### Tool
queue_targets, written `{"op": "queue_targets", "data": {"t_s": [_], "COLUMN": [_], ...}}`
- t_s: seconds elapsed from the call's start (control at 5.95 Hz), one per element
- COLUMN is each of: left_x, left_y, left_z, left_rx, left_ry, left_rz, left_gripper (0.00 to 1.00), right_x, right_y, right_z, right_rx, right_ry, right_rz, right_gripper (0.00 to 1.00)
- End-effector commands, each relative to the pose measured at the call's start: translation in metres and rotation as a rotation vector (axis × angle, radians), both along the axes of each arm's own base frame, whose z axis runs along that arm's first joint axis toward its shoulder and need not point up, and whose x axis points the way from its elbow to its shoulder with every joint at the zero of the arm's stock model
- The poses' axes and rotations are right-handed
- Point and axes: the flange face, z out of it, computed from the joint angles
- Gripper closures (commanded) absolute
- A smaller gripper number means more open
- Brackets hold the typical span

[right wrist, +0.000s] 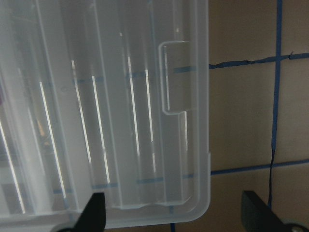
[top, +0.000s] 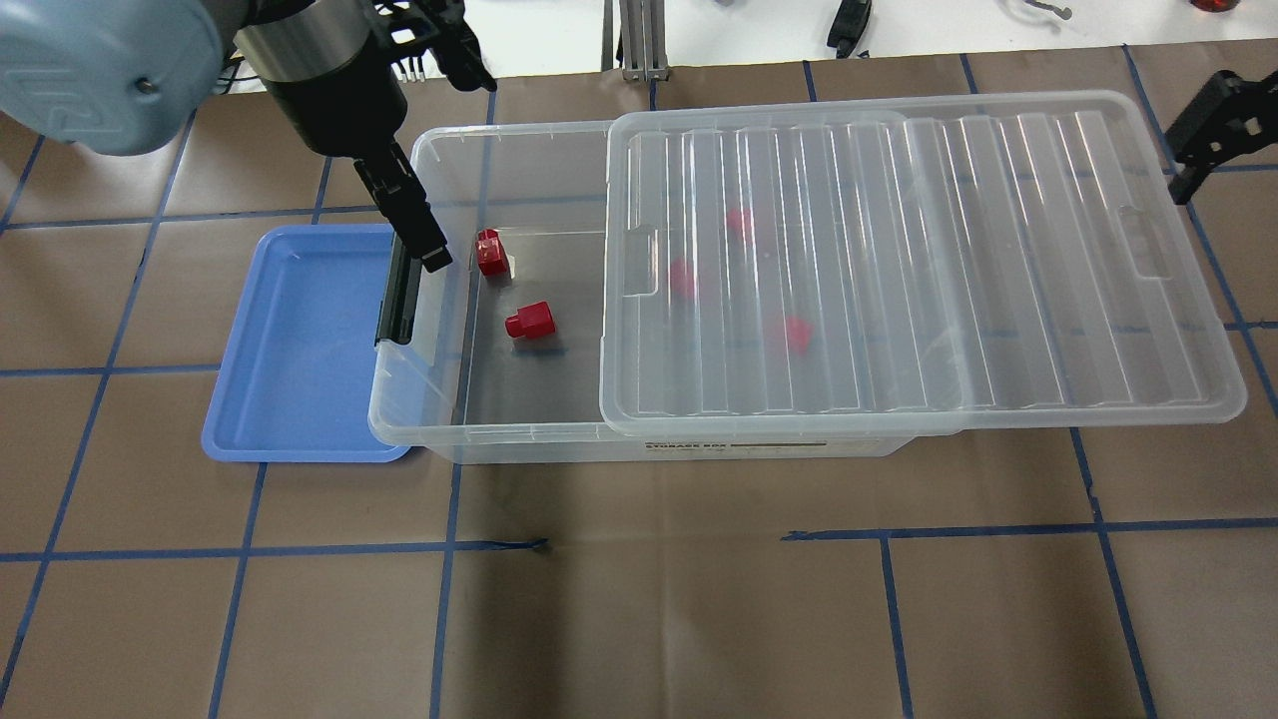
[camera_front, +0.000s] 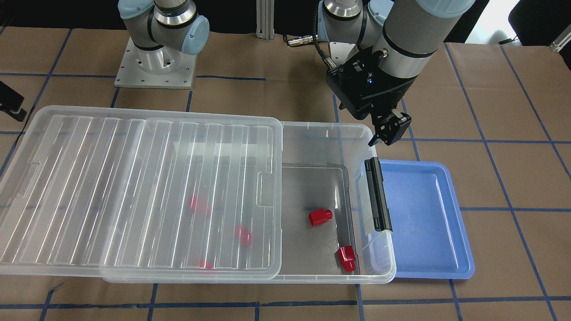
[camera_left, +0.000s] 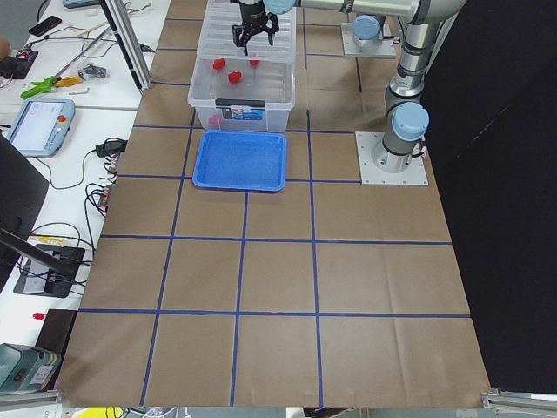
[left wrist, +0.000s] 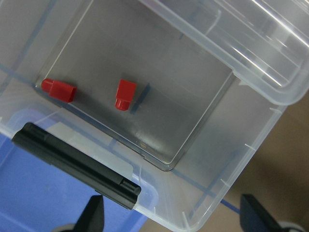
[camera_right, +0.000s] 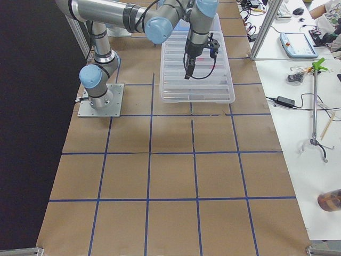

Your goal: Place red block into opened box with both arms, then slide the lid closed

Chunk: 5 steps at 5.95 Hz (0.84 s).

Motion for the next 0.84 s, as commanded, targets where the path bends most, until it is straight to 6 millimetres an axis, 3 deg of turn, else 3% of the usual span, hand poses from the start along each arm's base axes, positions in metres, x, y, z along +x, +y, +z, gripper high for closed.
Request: {"op": "queue_targets", "data": {"t_s": [0.0,0.17,0.5,0.67], "left_x": [0.014,0.023,0.029,0.03], "left_y": [0.002,-0.004,0.003,0.015], "left_z": [0.026,0.032,0.039,0.026], "left_rx": [-0.068,-0.115,-0.114,-0.093], "left_ry": [0.002,0.017,0.029,0.024], "left_rz": [0.365,0.578,0.874,0.941], "left_gripper": [0.02,0.02,0.02,0.02], "right_x": [-0.103,-0.139,-0.139,-0.134], "right_y": [-0.02,-0.03,-0.024,-0.017], "right_z": [-0.053,-0.087,-0.137,-0.14], "right_rx": [-0.011,-0.011,-0.001,-0.03], "right_ry": [0.017,0.011,0.007,0.031], "right_rz": [0.073,0.068,0.045,0.031], "right_gripper": [0.0,0.0,0.0,0.0]}}
